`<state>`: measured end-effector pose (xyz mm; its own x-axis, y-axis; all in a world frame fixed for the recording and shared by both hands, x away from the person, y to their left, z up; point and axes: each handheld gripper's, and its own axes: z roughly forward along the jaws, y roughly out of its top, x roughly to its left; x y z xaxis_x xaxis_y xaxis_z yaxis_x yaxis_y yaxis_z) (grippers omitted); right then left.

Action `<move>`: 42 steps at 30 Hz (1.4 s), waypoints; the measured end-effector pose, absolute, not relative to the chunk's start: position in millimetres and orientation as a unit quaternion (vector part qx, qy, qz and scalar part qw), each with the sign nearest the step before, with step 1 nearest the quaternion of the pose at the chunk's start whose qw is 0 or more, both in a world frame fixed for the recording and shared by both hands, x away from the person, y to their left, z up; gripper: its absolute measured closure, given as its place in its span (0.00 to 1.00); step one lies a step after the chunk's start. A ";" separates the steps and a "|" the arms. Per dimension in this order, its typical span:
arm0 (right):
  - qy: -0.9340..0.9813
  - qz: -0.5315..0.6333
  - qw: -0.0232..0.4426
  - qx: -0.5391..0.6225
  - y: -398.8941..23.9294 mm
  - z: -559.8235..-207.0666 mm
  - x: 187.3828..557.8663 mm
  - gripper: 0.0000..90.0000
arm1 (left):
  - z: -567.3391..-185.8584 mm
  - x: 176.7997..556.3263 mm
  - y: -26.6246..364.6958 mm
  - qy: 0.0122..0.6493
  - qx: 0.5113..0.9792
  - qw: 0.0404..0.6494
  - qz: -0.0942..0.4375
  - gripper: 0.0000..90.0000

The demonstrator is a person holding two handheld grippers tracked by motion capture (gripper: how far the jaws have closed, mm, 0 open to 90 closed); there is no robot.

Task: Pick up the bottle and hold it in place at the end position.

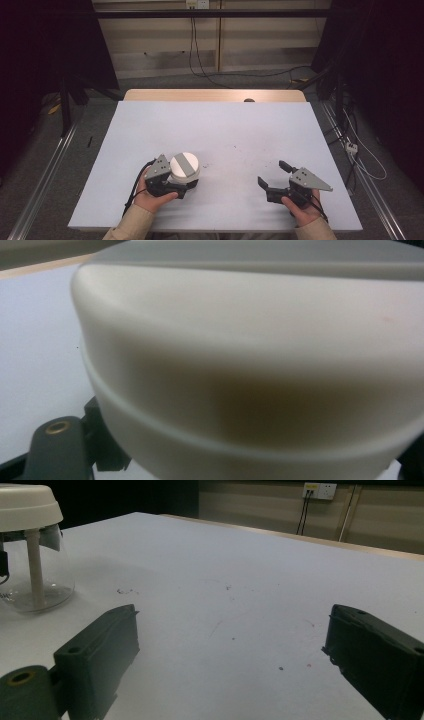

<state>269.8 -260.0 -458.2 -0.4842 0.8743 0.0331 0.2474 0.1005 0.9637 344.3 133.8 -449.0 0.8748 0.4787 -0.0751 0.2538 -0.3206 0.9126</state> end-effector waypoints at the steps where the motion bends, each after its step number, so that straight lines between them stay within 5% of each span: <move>1: 0.680 0.529 0.297 0.413 -260.0 -458.1 269.7 0.07 | -449.1 344.4 133.5 0.225 0.805 0.538 0.104 0.20; 42: 0.681 0.533 0.301 0.402 -258.5 -456.0 270.7 0.07 | -431.3 364.3 113.2 0.238 0.774 0.568 0.148 0.20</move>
<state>270.7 -258.5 -456.0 -0.4953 0.8685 0.0191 0.2270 0.1082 0.9679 364.3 113.2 -431.3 0.8425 0.5371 -0.0408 0.2001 -0.2418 0.9495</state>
